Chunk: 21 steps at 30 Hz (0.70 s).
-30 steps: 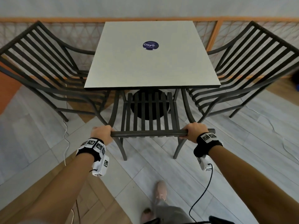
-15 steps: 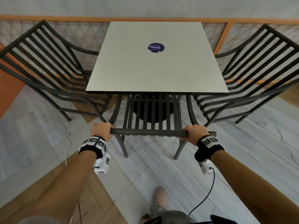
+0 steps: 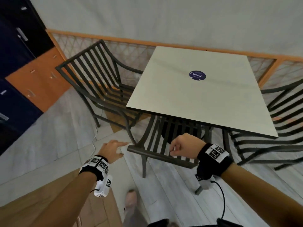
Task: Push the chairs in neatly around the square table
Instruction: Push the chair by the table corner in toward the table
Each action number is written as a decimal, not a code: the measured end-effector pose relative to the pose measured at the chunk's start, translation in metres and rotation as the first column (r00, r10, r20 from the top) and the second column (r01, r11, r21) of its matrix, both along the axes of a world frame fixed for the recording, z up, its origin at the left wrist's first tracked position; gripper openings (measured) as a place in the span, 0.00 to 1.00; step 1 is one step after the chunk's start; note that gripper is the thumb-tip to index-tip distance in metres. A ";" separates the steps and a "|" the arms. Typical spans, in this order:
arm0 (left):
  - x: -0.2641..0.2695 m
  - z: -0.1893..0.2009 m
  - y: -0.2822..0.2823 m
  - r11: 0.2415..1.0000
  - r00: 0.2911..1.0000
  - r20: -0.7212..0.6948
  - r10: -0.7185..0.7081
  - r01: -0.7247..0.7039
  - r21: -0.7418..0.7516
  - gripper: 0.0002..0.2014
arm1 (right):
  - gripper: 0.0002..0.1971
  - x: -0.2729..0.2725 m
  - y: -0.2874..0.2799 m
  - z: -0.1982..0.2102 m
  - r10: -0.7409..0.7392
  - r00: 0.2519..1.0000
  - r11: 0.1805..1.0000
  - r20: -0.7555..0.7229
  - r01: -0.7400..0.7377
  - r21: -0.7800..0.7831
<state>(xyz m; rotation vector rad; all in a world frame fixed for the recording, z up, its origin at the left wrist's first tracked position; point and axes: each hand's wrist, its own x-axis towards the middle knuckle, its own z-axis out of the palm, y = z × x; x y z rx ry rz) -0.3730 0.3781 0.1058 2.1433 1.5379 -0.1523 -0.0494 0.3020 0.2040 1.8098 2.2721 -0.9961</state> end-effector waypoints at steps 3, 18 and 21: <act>-0.050 -0.008 0.031 0.990 0.995 -0.057 0.079 -0.085 -0.109 0.24 | 0.11 -0.050 0.057 0.014 0.066 0.996 0.997 -0.068 -0.063 0.040; -0.192 -0.082 0.330 0.978 0.990 -0.142 0.016 -0.045 -0.203 0.29 | 0.18 -0.297 0.394 -0.105 0.131 0.991 0.989 -0.040 -0.133 -0.057; -0.199 -0.099 0.405 0.990 0.978 -0.180 -0.108 0.089 -0.112 0.33 | 0.26 -0.329 0.458 -0.159 0.053 0.998 0.997 0.032 -0.051 -0.058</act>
